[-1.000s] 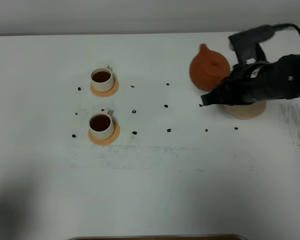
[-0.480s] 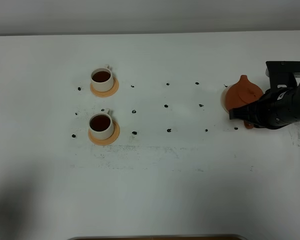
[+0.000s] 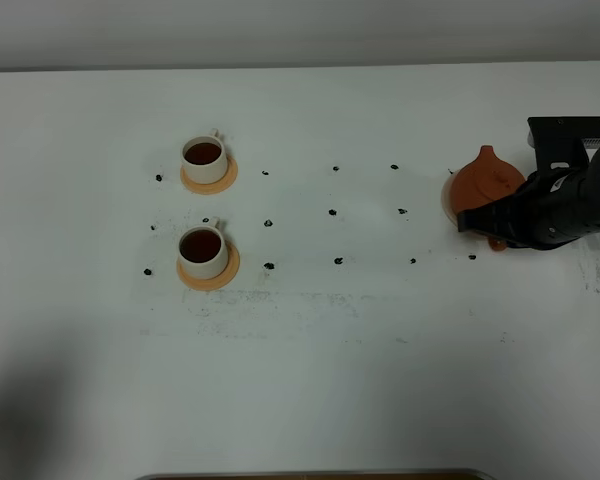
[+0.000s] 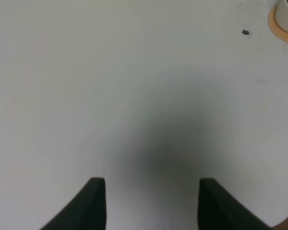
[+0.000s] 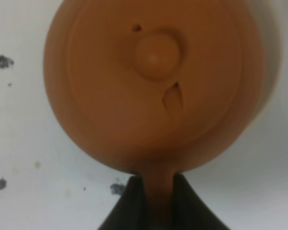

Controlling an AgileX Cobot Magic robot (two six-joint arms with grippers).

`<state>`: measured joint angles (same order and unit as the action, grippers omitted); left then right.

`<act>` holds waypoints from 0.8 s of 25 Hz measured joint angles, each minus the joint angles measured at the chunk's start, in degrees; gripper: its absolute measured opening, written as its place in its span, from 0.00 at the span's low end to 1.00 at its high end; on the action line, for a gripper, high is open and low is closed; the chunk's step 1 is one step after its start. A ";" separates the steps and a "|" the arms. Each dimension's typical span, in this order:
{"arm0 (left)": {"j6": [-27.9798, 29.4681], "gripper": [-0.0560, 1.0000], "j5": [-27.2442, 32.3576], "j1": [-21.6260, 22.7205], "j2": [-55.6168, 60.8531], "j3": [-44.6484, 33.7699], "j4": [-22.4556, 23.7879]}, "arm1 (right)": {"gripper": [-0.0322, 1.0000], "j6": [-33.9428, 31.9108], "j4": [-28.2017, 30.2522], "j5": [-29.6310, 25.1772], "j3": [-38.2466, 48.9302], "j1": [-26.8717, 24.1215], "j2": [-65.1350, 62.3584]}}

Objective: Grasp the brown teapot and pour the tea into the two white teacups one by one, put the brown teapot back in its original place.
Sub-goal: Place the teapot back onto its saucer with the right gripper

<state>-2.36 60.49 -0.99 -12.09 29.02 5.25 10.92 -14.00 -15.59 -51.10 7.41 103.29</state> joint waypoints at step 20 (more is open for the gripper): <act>-0.05 0.49 0.00 0.00 0.00 0.00 0.00 | 0.14 0.00 1.55 -3.46 -2.37 0.00 0.10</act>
<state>-2.41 60.49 -0.99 -12.09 29.02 5.25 10.92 -12.45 -19.04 -53.47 7.41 103.39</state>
